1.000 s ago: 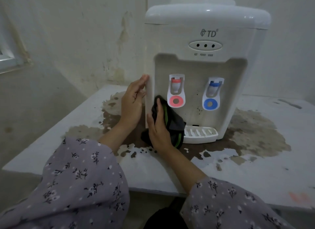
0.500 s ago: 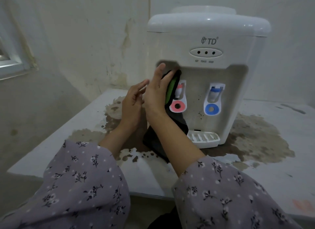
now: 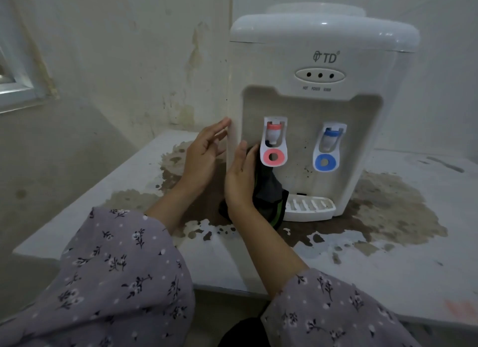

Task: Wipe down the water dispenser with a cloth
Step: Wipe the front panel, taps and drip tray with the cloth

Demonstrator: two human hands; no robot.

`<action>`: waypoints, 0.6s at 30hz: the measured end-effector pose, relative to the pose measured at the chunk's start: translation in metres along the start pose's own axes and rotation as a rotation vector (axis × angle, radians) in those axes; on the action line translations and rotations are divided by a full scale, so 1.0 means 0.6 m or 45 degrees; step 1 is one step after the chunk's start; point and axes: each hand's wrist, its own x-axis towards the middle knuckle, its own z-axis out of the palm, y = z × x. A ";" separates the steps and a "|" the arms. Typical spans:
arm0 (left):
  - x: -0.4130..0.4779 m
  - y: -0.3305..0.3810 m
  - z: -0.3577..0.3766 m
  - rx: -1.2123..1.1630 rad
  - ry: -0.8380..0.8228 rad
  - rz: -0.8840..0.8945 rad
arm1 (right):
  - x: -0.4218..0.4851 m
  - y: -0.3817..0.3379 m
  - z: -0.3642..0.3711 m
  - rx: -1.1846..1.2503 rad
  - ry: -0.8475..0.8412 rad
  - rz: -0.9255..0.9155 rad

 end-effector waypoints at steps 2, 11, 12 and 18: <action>0.000 -0.001 0.001 0.045 -0.005 0.016 | -0.012 0.015 -0.026 -0.099 -0.083 -0.040; -0.002 0.026 0.048 0.420 0.240 0.343 | -0.043 0.071 -0.123 -0.607 -0.129 -0.368; -0.001 0.034 0.056 0.415 0.200 0.361 | -0.042 0.073 -0.132 -0.594 -0.089 -0.357; 0.008 0.054 0.091 0.286 0.087 0.202 | -0.027 0.040 -0.169 -0.271 0.128 -0.440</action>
